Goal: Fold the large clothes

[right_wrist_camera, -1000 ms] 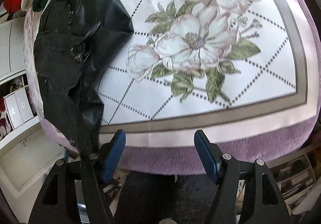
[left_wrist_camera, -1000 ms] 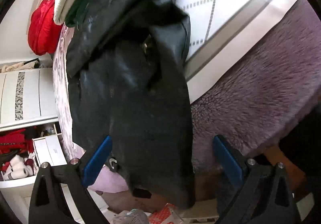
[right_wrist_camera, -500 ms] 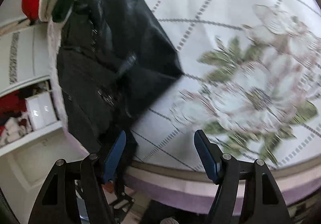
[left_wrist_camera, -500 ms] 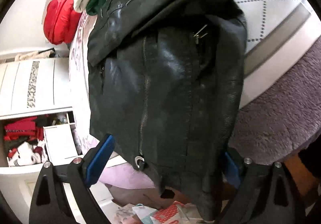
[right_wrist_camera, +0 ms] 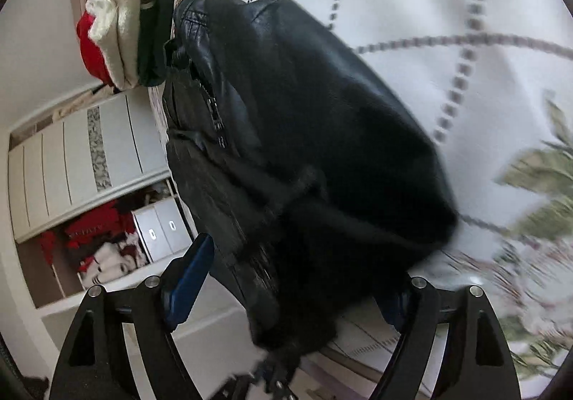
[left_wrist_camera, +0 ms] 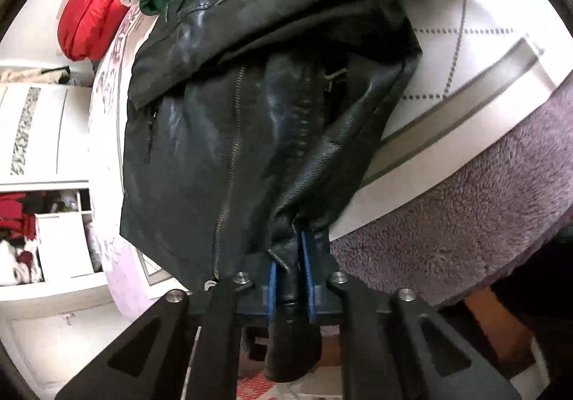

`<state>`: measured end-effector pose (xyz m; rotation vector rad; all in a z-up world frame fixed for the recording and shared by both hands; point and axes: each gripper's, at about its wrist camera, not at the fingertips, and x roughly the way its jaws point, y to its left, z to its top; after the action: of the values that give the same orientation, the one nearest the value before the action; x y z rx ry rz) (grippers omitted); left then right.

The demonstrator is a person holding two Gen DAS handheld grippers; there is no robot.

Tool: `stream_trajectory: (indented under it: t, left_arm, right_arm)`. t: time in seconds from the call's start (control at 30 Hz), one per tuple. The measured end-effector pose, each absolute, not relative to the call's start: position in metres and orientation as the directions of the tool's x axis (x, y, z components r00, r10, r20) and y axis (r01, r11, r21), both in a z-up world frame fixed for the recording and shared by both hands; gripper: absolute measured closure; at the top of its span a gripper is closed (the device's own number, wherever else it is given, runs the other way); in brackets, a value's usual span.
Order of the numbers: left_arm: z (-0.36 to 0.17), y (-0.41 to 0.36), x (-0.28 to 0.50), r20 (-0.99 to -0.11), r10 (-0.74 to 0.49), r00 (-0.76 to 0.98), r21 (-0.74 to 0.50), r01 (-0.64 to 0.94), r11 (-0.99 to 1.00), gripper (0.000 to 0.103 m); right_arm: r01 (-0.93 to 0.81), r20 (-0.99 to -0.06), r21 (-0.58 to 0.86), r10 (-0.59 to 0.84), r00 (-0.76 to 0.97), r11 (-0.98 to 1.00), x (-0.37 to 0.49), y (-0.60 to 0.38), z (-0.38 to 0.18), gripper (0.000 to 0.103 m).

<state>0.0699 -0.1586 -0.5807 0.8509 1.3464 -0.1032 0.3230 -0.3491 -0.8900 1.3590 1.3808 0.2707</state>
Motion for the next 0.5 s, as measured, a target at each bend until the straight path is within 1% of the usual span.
stream_trajectory:
  t: [0.03,0.07,0.2,0.27,0.4,0.5]
  left_arm:
    - [-0.577,-0.157,0.071,-0.882,0.388,0.268,0.472,0.518,0.713,0.095]
    - [-0.573,-0.156,0.072,-0.881,0.384,0.275,0.472,0.514,0.716,0.095]
    - [-0.543,-0.149,0.074,-0.89,0.357,0.283,0.454,0.482,0.75,0.098]
    - [-0.522,-0.147,0.072,-0.902,0.333,0.275,0.428,0.466,0.774,0.099]
    - [-0.474,-0.143,0.068,-0.94,0.239,0.242,0.327,0.452,0.83,0.099]
    - [-0.451,-0.133,0.081,-0.953,0.177,0.247,0.274,0.443,0.854,0.099]
  right_arm:
    - [0.555,-0.553,0.761,0.782,0.286,0.335,0.326,-0.347,-0.887,0.049]
    - [0.566,-0.561,0.752,0.78,0.277,0.34,0.328,-0.347,-0.887,0.069]
    - [0.612,-0.577,0.729,0.758,0.305,0.308,0.323,-0.347,-0.864,0.081]
    - [0.62,-0.583,0.722,0.752,0.307,0.307,0.32,-0.352,-0.84,0.082]
    - [0.615,-0.641,0.69,0.717,0.275,0.381,0.315,-0.36,-0.78,0.083]
    - [0.619,-0.671,0.667,0.695,0.256,0.416,0.319,-0.368,-0.749,0.083]
